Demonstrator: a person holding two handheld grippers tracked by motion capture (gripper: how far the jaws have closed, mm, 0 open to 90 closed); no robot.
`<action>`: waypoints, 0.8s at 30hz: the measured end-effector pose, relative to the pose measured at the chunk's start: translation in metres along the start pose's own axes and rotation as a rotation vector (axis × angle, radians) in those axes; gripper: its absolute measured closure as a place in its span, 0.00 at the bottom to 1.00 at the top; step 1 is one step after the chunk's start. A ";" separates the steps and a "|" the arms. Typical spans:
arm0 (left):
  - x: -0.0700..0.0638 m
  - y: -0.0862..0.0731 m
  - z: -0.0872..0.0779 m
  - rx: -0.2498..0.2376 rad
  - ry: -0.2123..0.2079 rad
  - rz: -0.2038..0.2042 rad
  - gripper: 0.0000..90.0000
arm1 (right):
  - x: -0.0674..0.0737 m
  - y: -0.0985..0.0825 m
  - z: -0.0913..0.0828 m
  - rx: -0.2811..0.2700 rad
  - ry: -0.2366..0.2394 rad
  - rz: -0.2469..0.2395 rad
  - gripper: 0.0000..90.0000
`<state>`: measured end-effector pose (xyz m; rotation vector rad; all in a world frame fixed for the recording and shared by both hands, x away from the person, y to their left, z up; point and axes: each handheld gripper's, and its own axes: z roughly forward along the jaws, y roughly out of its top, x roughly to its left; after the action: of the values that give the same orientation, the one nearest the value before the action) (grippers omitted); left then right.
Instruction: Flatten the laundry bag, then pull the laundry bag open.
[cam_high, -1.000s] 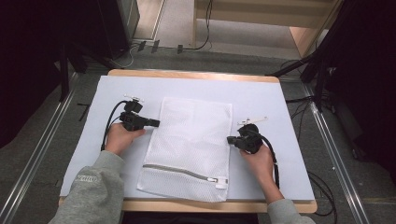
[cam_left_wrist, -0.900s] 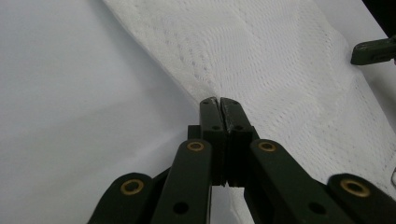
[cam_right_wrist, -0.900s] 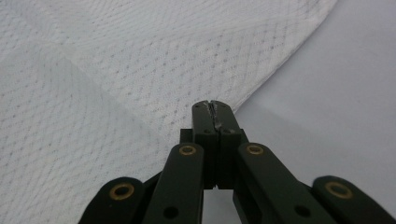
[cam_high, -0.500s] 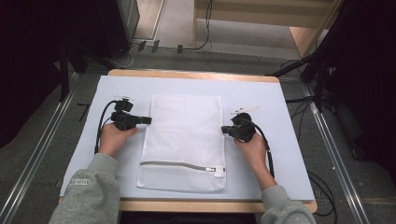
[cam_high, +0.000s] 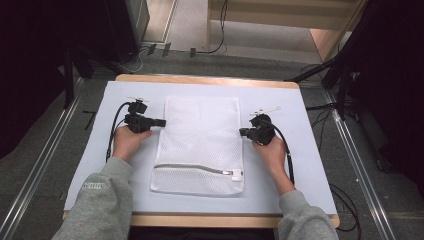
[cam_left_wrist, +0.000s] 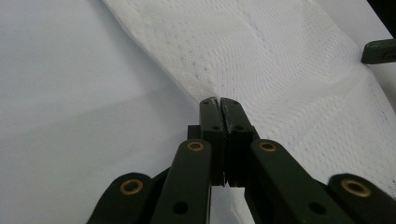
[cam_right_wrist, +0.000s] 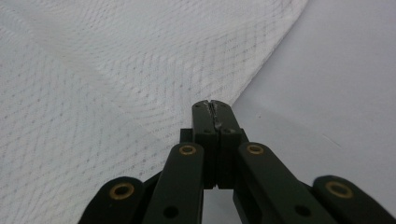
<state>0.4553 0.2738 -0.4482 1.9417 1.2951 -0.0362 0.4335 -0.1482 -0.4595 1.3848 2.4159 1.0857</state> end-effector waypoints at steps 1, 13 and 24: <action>0.000 0.000 0.001 0.003 0.000 0.001 1.00 | -0.001 -0.001 0.000 0.002 -0.001 0.002 1.00; -0.005 0.000 0.002 0.056 -0.013 0.042 0.75 | 0.002 -0.005 -0.006 -0.023 0.036 -0.006 0.88; -0.023 -0.002 -0.014 0.060 -0.024 0.101 0.55 | 0.012 -0.010 -0.022 -0.055 0.075 -0.050 0.74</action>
<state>0.4378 0.2653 -0.4300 2.0489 1.1916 -0.0480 0.4095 -0.1527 -0.4472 1.2826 2.4386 1.2028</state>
